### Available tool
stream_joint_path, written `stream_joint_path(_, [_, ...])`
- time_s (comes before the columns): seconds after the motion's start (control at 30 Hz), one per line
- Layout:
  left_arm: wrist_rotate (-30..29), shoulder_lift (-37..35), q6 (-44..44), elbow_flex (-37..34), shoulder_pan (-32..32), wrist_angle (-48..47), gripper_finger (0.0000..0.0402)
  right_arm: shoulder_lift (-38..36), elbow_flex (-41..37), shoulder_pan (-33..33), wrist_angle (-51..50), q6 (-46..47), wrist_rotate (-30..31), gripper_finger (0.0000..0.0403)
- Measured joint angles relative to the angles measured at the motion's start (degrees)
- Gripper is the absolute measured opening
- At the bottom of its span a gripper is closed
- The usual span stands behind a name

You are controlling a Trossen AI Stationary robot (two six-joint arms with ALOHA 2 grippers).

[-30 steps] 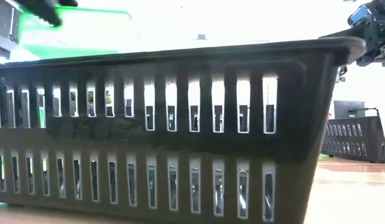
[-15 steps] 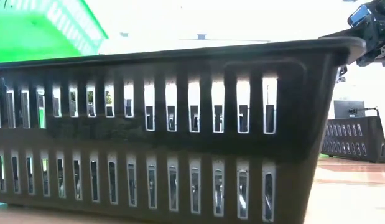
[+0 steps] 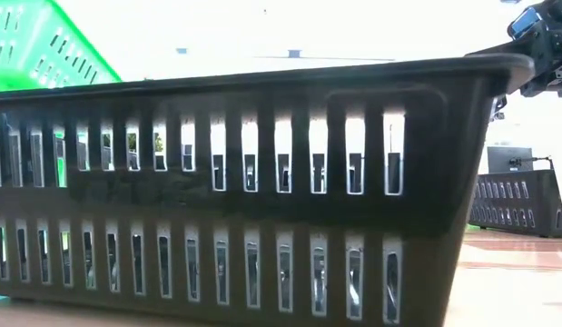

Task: Stack baskets by color
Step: Stack the middle green bin on the bottom left green bin

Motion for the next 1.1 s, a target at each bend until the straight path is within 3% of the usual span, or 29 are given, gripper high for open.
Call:
stream_joint_path(0.67, [3.2, 8.7, 0.1, 0.0, 0.2, 0.1, 0.0000, 0.0, 0.0, 0.0, 0.0, 0.0, 0.0, 0.0161])
stream_joint_path(1.1, [4.3, 13.9, -1.5, 0.0, 3.6, 0.4, 0.0000, 0.0, 0.0, 0.0, 0.0, 0.0, 0.0, 0.0161])
